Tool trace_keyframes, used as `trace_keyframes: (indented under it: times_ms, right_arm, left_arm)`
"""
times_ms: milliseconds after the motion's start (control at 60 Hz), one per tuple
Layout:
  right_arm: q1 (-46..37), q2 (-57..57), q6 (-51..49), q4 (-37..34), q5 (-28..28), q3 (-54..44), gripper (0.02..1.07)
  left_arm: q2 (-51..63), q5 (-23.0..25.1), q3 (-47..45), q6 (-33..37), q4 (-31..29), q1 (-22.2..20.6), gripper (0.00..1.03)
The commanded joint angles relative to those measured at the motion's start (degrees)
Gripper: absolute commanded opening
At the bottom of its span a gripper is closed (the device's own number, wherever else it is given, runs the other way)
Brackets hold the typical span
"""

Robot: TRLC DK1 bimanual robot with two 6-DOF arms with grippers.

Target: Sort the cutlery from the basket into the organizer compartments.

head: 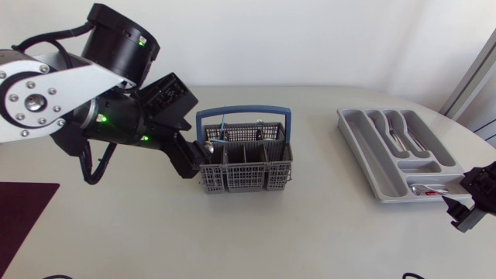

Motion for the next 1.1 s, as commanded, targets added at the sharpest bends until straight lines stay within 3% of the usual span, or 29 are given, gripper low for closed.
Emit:
trace_keyframes:
  times_ms: [0, 83, 300, 550, 833, 1083]
  right_arm:
    - [0.86, -3.07, 4.11, -2.45, -0.65, 0.39, 0.98]
    - [3.76, -6.23, 7.54, -4.65, -0.3, 0.04, 0.98]
    - [16.07, -15.72, 17.65, -20.91, 0.75, 1.79, 0.98]
    - [42.7, -25.3, 36.19, -28.91, 12.62, 4.34, 0.98]
    - [66.16, -21.09, 53.86, -27.94, 21.58, 9.97, 0.98]
    - [75.92, -13.88, 63.09, -26.19, 25.54, 15.77, 0.97]
  left_arm:
    - [-1.25, -0.34, -2.15, -0.68, -0.31, 1.07, 0.89]
    - [-1.6, -0.08, -2.76, -0.5, -0.22, 2.12, 0.89]
    - [-2.56, 2.56, -4.79, 0.12, -0.22, 5.38, 0.89]
    - [-2.3, 9.24, -8.92, 3.37, 2.41, 12.23, 0.89]
    - [0.16, 15.92, -11.46, 7.06, 6.37, 16.27, 0.89]
    - [3.76, 18.55, -11.82, 9.34, 9.8, 17.24, 0.89]
